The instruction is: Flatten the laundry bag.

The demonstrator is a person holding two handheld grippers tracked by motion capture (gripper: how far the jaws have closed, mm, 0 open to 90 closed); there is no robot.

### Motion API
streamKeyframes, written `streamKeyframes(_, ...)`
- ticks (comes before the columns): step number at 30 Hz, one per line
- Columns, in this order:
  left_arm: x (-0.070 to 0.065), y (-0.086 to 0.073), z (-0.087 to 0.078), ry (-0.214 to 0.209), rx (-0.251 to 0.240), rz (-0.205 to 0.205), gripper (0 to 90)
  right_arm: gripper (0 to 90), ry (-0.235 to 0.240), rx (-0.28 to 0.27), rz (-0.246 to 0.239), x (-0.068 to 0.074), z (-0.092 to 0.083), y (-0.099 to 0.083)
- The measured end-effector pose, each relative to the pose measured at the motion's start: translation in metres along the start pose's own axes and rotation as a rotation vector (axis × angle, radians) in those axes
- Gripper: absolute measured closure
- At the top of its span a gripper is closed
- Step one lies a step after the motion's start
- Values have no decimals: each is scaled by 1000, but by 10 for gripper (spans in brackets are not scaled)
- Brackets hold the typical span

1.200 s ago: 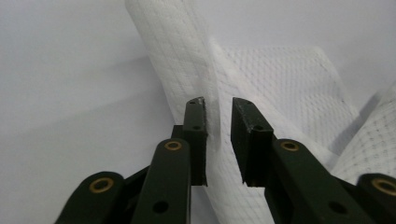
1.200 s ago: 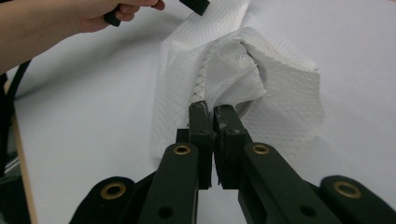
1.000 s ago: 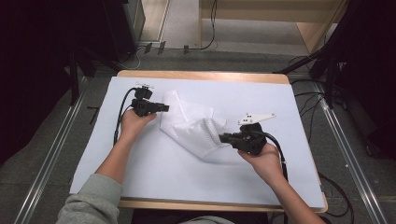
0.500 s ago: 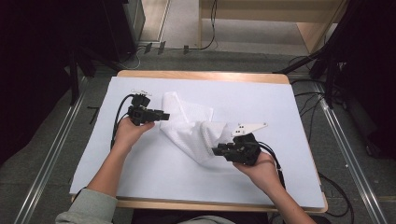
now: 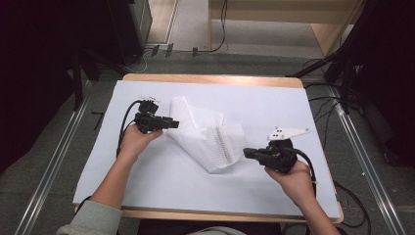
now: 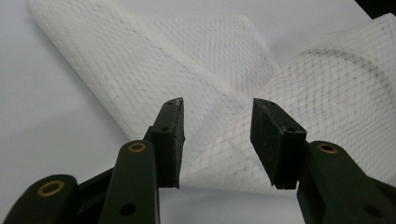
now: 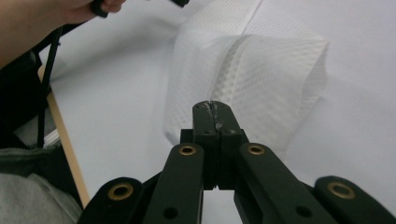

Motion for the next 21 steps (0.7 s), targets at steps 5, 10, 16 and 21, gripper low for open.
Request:
streamKeyframes(5,1,-1,2,1,8,-4,556,818,-60,-36,22,-23,6,15)
streamKeyframes(10,2,-1,2,5,11,-8,552,679,-83,3,24,-41,29,26)
streamKeyframes(16,3,-2,3,15,16,-4,550,531,-111,28,60,-59,56,31)
streamKeyframes(21,4,-2,3,15,16,-4,549,540,-51,75,85,-58,73,30)
Point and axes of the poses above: each handheld gripper's, and its own axes: z roughly forward along the jaws, y roughly out of its top, x roughly to its left, the point moved 5 cm from there along z, roughly forward along the jaws, and after that the axes turned 11 degrees about -y, right-handed, at the moved point
